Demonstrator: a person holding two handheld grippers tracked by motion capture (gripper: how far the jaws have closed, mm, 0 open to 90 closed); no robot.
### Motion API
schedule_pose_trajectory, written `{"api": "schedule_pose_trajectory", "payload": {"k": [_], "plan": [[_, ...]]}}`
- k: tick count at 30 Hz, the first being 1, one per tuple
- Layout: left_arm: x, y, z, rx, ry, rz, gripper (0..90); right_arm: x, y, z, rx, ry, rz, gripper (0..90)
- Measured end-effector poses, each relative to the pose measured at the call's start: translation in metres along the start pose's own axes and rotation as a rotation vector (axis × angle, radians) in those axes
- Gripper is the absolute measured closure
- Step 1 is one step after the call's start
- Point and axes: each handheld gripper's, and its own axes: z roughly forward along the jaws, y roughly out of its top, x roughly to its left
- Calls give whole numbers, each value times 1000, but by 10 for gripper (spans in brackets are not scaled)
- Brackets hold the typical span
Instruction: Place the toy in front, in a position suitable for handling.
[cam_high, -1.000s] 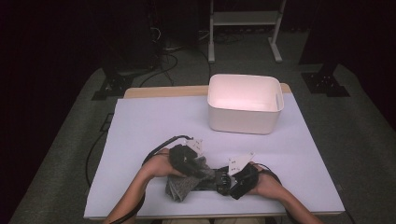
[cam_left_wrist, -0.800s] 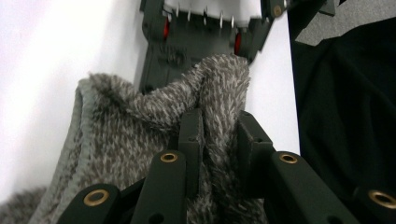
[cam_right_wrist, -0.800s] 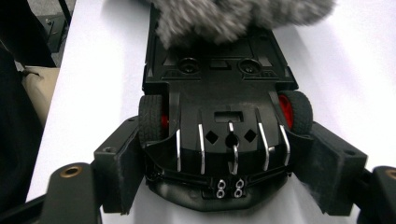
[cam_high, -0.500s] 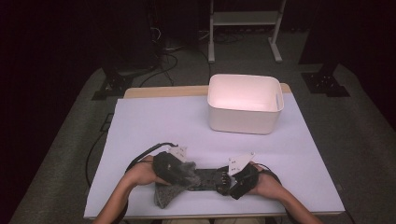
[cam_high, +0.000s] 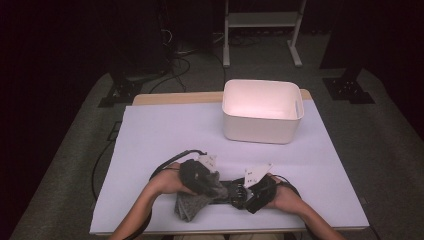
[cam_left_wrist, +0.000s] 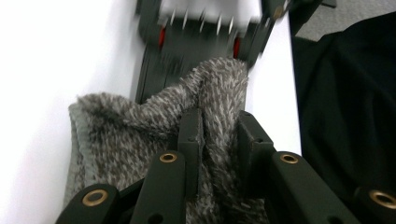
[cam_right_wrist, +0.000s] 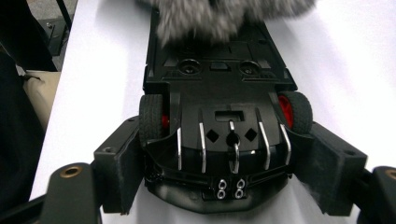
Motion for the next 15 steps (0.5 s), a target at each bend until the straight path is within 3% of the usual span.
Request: {"api": "schedule_pose_trajectory", "payload": {"k": [4,7,11,13,15], "plan": [[-2,22,12,-22,-27,40,737,0,-1,0,-3,1,9,228],[0,31,17,-6,-19,66,737,0,-1,1,0,5,15,228],[4,27,13,-7,-14,49,739,0,-2,0,-3,3,9,230],[11,15,5,1,13,10,739,0,-1,0,-5,4,11,230],[12,12,4,1,13,2,738,0,-1,0,-6,7,18,230]]}}
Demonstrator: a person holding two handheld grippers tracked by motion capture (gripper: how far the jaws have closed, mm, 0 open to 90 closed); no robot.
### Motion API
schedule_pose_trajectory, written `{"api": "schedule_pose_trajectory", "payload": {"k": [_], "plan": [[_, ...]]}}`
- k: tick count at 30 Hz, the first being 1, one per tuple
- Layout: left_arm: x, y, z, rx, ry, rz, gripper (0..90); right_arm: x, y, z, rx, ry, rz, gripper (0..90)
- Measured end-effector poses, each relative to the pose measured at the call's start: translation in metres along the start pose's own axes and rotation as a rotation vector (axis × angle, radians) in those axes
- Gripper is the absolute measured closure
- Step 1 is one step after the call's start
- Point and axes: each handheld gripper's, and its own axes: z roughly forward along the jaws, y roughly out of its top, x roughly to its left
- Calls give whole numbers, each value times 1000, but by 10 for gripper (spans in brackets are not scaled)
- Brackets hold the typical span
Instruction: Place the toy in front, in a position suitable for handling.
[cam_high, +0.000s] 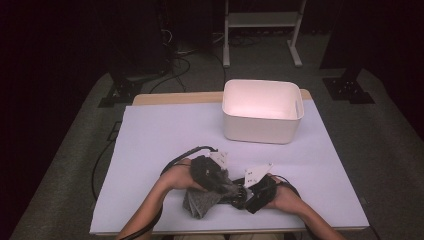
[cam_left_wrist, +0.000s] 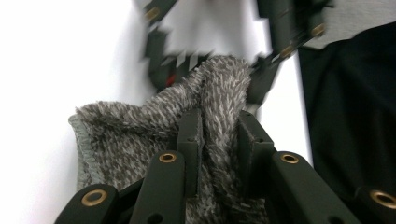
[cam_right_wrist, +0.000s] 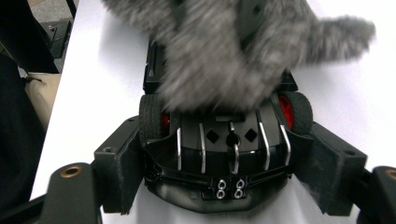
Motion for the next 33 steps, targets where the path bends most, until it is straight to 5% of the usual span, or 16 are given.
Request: {"api": "schedule_pose_trajectory", "payload": {"k": [6,16,33], "plan": [[1,-17,-3,-39,-21,-53,740,0,2,-2,-1,8,29,208],[-4,-26,-5,-52,-21,-58,737,4,-4,-12,-3,4,42,227],[-1,15,9,-43,-17,23,727,4,3,-5,12,-12,-4,228]]}}
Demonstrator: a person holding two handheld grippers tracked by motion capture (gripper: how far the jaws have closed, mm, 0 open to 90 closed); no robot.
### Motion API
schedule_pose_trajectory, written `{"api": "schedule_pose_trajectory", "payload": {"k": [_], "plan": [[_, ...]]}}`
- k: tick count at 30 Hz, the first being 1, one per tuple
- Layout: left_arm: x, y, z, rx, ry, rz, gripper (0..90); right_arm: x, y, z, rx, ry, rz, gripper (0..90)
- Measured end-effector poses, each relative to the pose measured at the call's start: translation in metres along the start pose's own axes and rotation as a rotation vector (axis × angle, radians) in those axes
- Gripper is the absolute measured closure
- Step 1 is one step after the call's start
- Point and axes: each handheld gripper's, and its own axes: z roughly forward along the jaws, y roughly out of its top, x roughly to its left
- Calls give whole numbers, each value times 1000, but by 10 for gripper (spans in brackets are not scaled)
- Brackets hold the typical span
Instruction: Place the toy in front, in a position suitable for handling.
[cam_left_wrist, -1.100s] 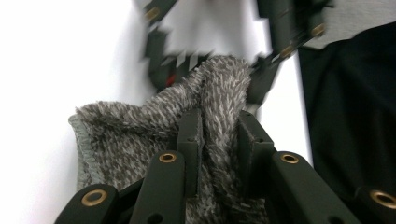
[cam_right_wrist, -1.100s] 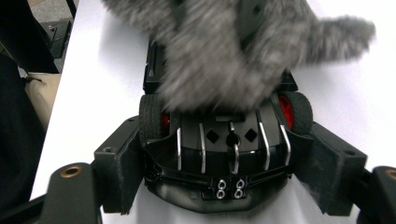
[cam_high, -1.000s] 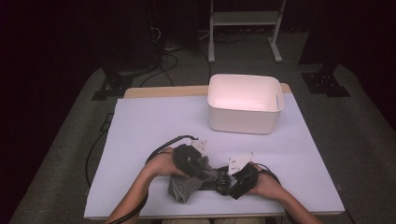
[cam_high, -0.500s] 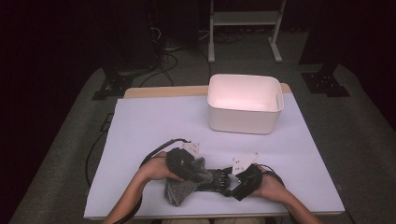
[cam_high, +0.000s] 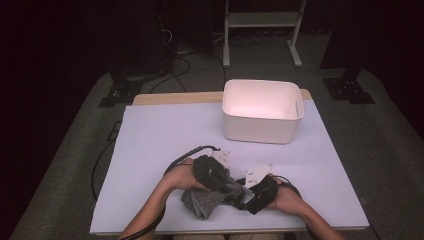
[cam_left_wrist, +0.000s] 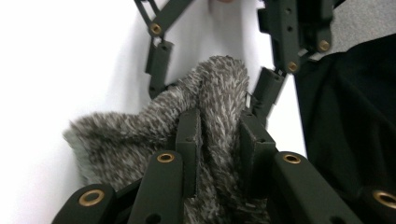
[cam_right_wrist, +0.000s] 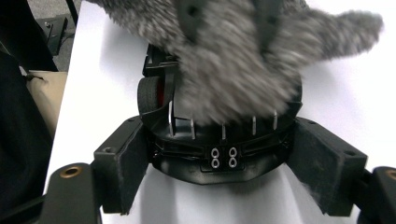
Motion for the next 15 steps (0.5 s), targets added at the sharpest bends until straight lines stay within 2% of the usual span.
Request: {"api": "schedule_pose_trajectory", "payload": {"k": [6,10,15], "plan": [[6,-10,-10,12,50,-30,726,0,0,0,-4,-3,-10,230],[10,-24,-19,45,95,-71,726,0,1,0,-1,-7,-20,231],[15,-45,-28,39,96,-122,726,-1,1,0,-3,-4,-20,231]]}}
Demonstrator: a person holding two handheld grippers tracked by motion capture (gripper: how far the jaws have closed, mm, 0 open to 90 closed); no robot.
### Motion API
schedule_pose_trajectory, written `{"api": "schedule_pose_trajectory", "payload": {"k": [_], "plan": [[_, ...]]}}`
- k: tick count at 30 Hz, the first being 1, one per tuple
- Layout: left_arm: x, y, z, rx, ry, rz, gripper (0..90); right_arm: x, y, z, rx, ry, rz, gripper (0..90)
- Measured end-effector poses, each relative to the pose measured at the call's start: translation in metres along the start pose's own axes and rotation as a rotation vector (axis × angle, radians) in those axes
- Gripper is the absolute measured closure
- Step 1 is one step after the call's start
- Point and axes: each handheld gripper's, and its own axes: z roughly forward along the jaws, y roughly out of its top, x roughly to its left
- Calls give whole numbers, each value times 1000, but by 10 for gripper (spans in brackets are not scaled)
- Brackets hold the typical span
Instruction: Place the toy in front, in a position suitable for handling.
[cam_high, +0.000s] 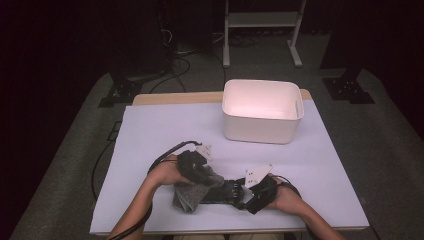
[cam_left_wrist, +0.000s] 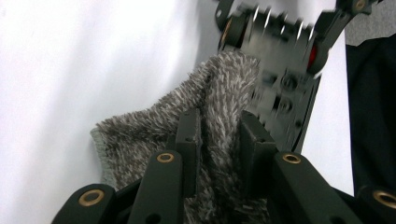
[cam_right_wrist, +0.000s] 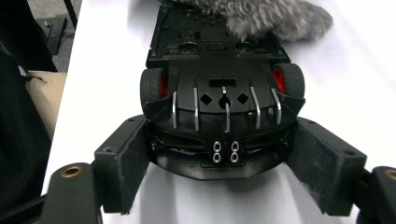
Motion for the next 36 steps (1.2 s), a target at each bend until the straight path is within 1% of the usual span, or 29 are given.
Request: {"api": "schedule_pose_trajectory", "payload": {"k": [3,5,6,9,10,12,14,15,18,19,22,23,25,27,28,29,32,33,35,36], "plan": [[2,-4,-1,-17,-15,-11,726,0,1,1,-1,0,-3,231],[1,-3,1,-26,-23,-14,724,0,1,1,2,0,-4,231],[1,-1,2,-29,-26,-9,723,0,1,1,4,-1,-4,231],[-1,9,5,-37,-43,13,724,1,2,2,9,-6,-4,231],[-2,13,7,-36,-49,21,724,0,2,2,7,-5,-13,231],[-5,21,11,-40,-59,36,724,0,2,2,7,-5,-14,231],[-7,31,15,-38,-66,65,724,0,3,3,8,-7,-16,231],[-8,35,17,-41,-69,74,724,1,3,3,9,-8,-14,231],[-15,47,22,-36,-75,103,723,1,3,3,15,-8,-14,231],[-17,50,24,-30,-79,119,723,1,3,3,13,-9,-16,231],[-26,56,28,-19,-93,147,718,3,2,4,16,-10,-11,231],[-28,56,28,-9,-95,164,718,3,2,4,16,-10,-11,231],[-30,55,27,1,-96,172,716,2,2,4,18,-11,-21,231],[-31,52,25,7,-93,176,716,2,2,4,13,-6,-6,230],[-32,50,25,4,-94,169,716,2,2,4,9,-4,-2,231],[-33,48,24,7,-96,170,716,2,2,4,8,-2,-2,231],[-34,39,21,9,-99,157,713,2,2,3,10,-7,-6,231],[-34,35,20,10,-96,156,712,1,1,4,6,-2,-8,231],[-33,27,17,9,-96,135,711,0,1,4,4,0,-4,231],[-33,23,15,16,-91,134,711,0,1,4,3,0,-5,231]]}}
